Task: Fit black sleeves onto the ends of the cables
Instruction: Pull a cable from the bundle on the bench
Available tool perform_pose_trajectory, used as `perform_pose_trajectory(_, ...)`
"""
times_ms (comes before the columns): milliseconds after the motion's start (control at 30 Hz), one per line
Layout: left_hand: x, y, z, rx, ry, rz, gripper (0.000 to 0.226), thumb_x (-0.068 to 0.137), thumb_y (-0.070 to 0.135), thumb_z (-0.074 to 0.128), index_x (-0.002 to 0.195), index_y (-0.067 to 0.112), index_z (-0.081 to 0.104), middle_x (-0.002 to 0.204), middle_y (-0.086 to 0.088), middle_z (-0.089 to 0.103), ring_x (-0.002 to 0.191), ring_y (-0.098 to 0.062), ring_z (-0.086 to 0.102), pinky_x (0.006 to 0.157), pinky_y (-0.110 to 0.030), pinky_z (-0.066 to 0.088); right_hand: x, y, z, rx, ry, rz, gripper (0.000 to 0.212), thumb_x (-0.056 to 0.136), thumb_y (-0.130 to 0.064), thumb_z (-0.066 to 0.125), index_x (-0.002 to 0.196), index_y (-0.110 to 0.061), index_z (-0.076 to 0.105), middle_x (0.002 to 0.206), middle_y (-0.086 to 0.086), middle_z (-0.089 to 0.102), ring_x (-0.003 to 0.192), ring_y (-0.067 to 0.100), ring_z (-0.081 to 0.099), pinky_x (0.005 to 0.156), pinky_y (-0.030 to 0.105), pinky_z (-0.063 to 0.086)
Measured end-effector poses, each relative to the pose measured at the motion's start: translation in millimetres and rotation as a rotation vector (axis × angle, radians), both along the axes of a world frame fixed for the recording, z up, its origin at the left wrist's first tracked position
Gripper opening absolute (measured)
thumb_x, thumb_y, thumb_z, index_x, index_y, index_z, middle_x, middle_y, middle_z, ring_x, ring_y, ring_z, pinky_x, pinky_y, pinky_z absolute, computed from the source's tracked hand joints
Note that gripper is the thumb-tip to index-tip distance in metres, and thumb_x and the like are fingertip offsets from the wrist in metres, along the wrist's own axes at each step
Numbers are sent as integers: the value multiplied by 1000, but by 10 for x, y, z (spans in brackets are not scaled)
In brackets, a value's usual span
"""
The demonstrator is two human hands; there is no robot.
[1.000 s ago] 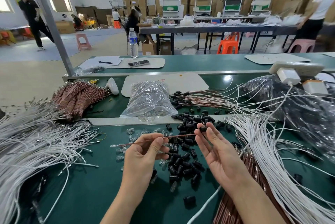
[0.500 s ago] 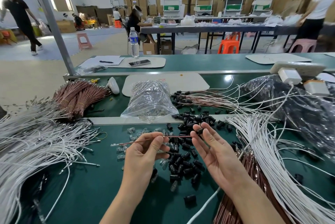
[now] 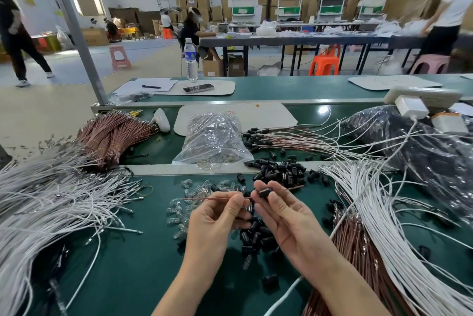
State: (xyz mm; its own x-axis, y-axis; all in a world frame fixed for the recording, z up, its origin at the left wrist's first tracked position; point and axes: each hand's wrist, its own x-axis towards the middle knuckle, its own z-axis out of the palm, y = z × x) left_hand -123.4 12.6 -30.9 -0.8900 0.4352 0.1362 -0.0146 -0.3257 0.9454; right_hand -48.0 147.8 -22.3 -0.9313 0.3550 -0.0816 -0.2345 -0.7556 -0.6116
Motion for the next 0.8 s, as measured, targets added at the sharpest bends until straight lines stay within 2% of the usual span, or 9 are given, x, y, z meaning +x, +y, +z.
perform_pose_trajectory(100,50,38,3,-3,13,-54,18,81,29,72,92,16,78,85,-15,75,72,-21,71,63,-27,59,-28,-24,-11,75,-7,-2,28,83,-5,65,110,-3,68,125,21,70,104,31,74,82,32,62)
perform_pose_trajectory(200,-2,14,20,65,-75,-6,28,85,29,69,104,8,71,90,-17,74,71,-21,70,61,-28,59,-4,79,3,66,-3,-67,21,84,-6,65,100,-9,79,124,18,71,103,27,74,78,29,62)
perform_pose_trajectory(267,-66,-26,29,121,-151,36,29,86,28,68,103,4,69,90,-15,74,70,-20,69,60,-27,59,24,151,16,17,21,-89,22,85,-5,64,98,-9,81,125,18,71,104,27,74,76,28,62)
perform_pose_trajectory(400,-59,-24,25,141,-182,-5,22,85,25,69,94,5,73,92,-16,74,71,-19,69,61,-27,59,0,99,4,48,7,-60,23,84,-6,65,103,-9,78,124,17,71,102,26,74,78,30,62)
perform_pose_trajectory(533,42,49,22,69,-139,-104,27,76,32,76,93,11,75,89,-19,74,71,-21,70,62,-29,59,-48,-11,-33,124,-8,-4,34,83,-9,66,117,-7,63,125,17,71,95,26,76,77,32,62)
perform_pose_trajectory(633,-3,31,21,71,-171,-62,32,78,27,74,102,5,71,91,-17,75,71,-20,70,61,-27,58,-29,58,-15,129,-21,-50,33,82,-10,67,115,-9,65,124,14,72,99,26,75,83,33,62)
perform_pose_trajectory(800,-1,14,-7,58,-159,-72,24,77,26,75,94,10,76,92,-18,75,72,-19,70,63,-26,59,-16,34,-13,154,-24,-21,32,82,-10,67,114,-8,65,124,15,72,100,26,75,81,32,62)
